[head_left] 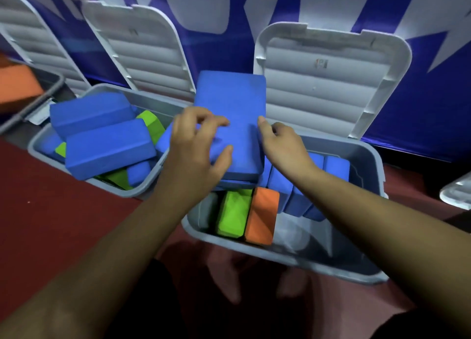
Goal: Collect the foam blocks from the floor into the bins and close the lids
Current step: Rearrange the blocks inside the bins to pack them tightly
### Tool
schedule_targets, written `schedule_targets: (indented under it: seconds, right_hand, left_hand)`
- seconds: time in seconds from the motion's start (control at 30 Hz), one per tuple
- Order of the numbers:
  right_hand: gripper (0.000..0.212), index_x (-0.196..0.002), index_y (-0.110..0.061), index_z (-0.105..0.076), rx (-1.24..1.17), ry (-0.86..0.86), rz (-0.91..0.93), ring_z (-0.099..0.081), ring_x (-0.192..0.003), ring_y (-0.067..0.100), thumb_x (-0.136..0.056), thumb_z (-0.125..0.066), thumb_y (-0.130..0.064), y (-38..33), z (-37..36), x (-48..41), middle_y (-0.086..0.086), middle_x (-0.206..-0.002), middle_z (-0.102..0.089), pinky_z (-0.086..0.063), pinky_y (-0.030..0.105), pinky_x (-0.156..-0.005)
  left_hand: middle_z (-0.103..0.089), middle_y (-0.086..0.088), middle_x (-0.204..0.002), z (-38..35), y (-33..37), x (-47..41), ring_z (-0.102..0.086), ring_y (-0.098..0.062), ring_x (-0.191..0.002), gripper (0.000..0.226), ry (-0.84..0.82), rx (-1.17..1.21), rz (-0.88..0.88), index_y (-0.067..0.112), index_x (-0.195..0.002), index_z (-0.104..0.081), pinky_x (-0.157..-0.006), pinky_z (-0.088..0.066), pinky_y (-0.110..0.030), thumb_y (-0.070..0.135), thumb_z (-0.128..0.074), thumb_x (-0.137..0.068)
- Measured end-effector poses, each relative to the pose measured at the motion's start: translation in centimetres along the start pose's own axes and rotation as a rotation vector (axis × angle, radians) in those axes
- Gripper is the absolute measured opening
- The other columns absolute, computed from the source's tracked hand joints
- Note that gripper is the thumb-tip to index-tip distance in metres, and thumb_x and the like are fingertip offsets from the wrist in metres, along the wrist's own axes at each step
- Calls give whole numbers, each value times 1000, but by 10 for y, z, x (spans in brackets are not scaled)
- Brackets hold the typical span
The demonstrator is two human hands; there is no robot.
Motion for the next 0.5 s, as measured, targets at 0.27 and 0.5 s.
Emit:
schedule_targets:
  seconds: [0.27, 0.5]
  right_hand:
    - [26, -112, -29, -66, -317, -28, 136, -67, -94, 2, -89, -59, -39, -30, 13, 18, -10, -105, -70, -54, 23, -81]
    - [45, -120, -29, -57, -220, 329, 346, -57, -112, 6, -81, -69, -48, -55, 131, 36, -4, -120, -61, -49, 30, -97]
  left_hand:
    - [-45, -13, -146, -49, -64, 11, -43, -28, -135, 80, -101, 252, 643, 8, -148, -29, -109, -37, -39, 52, -61, -88]
    - [-61, -5, -123, -84, 13, -21, -62, -24, -109, 82, -56, 805, 867, 10, -124, -42, -92, -53, -43, 73, -59, -75]
Point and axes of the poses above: each hand's wrist, its own x-axis away from the middle knuckle, its own z-axis out of the back of the hand, y = z × x, the point moved 10 cm from there along -x, towards the middle knuckle
